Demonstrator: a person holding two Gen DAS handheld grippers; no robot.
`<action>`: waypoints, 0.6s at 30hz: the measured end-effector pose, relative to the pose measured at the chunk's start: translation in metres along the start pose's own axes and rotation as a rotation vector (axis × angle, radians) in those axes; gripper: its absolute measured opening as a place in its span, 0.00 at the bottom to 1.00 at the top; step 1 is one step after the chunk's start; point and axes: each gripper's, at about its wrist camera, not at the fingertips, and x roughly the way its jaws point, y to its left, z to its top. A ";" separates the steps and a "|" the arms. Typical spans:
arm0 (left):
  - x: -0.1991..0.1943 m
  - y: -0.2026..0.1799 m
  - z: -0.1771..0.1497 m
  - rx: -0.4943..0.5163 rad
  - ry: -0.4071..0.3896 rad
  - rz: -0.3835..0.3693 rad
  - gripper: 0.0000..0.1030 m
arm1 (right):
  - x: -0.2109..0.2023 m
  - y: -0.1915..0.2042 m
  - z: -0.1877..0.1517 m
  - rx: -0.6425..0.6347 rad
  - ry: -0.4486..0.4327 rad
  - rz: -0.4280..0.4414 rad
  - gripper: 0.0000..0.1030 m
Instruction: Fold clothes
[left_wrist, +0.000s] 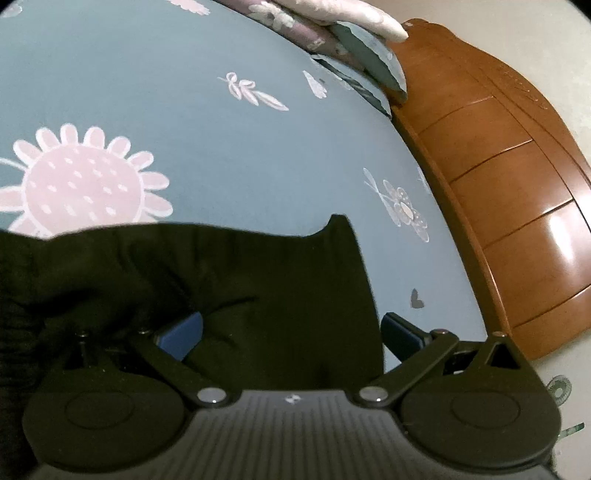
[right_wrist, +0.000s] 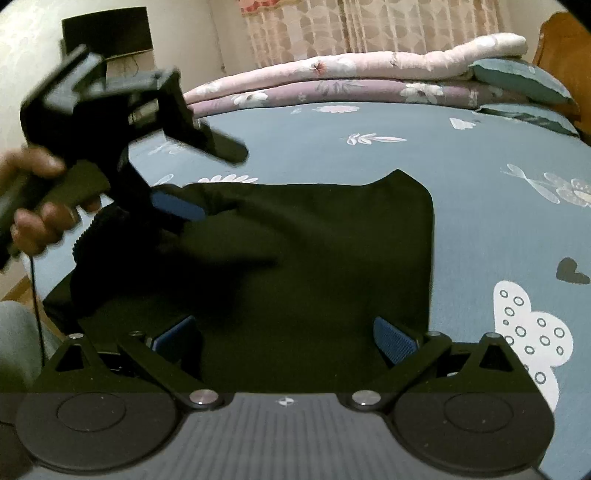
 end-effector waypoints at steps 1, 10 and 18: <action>-0.005 -0.004 0.001 0.013 -0.009 -0.003 0.99 | 0.000 0.001 -0.001 -0.006 -0.005 -0.002 1.00; -0.033 0.032 -0.014 -0.062 0.009 0.040 0.99 | -0.015 0.004 0.013 0.143 -0.083 0.069 1.00; -0.073 0.048 -0.014 -0.079 -0.032 -0.001 0.99 | -0.004 0.085 0.052 -0.071 -0.107 0.271 1.00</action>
